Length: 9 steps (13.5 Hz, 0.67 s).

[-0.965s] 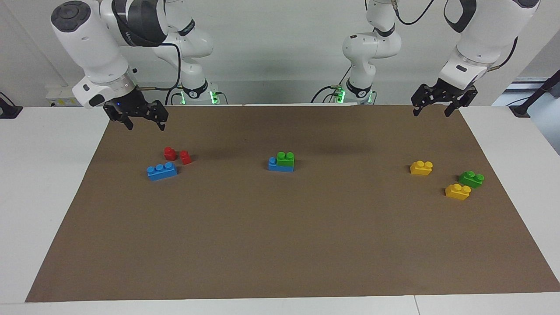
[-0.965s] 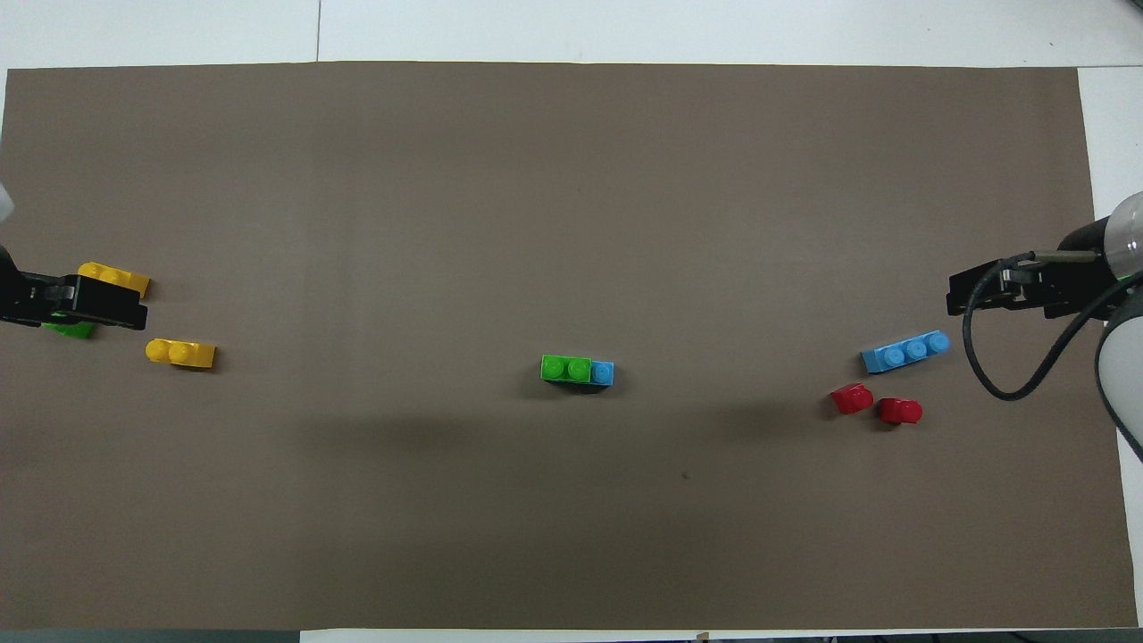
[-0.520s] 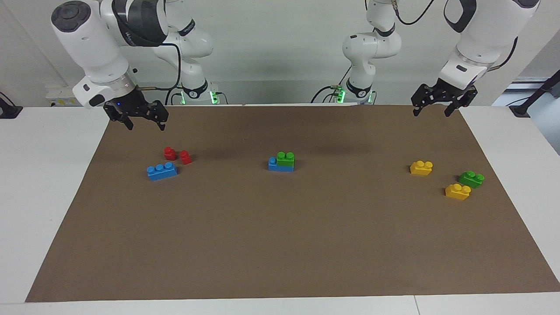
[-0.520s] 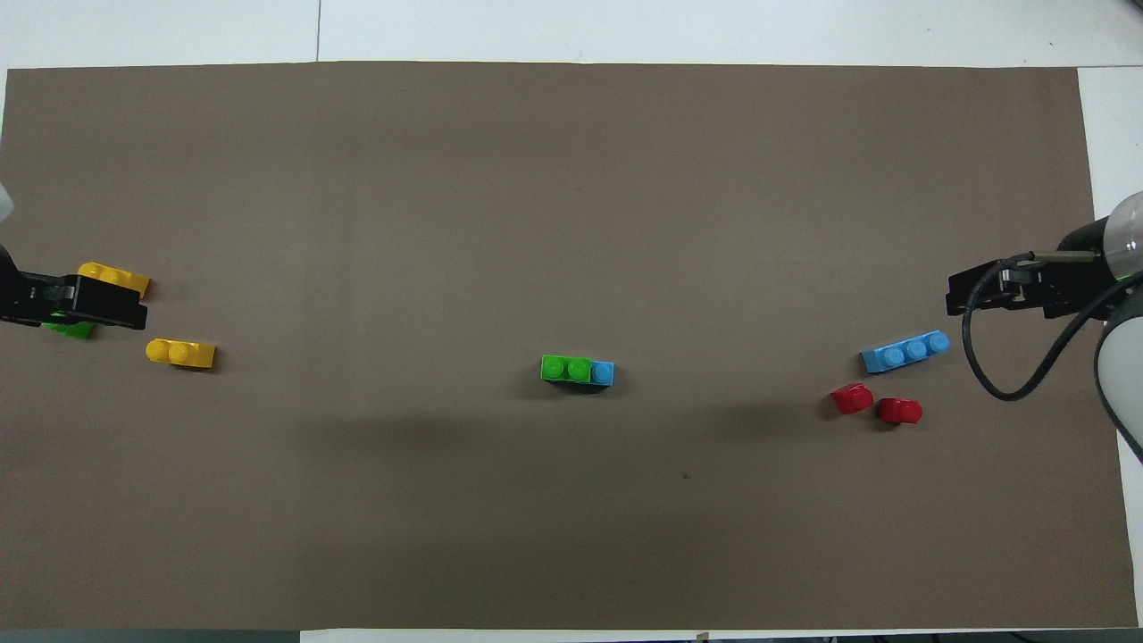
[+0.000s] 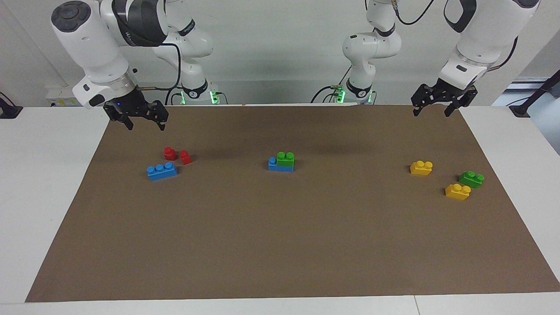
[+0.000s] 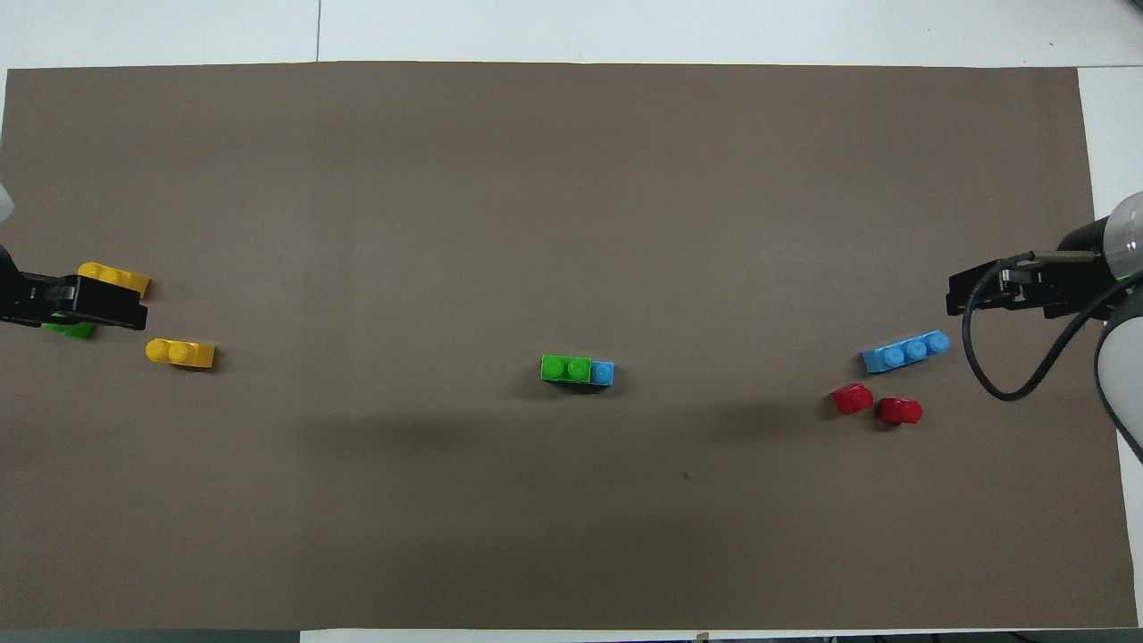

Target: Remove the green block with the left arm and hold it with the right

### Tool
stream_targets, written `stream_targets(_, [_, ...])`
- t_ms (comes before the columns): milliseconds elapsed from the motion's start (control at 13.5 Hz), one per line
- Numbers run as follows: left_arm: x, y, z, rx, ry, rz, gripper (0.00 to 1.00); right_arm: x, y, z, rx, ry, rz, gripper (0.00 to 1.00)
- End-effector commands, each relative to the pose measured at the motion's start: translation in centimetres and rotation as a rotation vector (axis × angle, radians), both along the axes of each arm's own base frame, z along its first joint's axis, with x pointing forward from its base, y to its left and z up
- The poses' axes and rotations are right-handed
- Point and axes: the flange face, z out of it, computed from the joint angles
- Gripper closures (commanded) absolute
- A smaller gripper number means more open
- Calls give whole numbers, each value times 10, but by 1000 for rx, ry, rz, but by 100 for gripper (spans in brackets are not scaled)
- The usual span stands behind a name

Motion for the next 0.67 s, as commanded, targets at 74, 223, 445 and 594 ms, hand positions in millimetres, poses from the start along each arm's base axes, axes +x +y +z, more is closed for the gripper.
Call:
stream_targets(74, [-10, -5, -6, -5, 12, 95, 0, -1, -1, 0, -18, 9, 6, 0])
stream_targets(223, [-14, -20, -10, -1, 9, 168, 0, -1, -1, 0, -18, 9, 6, 0])
stream_targets(445, [-20, -38, -16, 3, -3, 233, 0, -1, -1, -1, -18, 12, 6, 0])
stream_targets(594, [-26, -52, -20, 6, 1, 264, 0, -1, -1, -1, -17, 12, 6, 0])
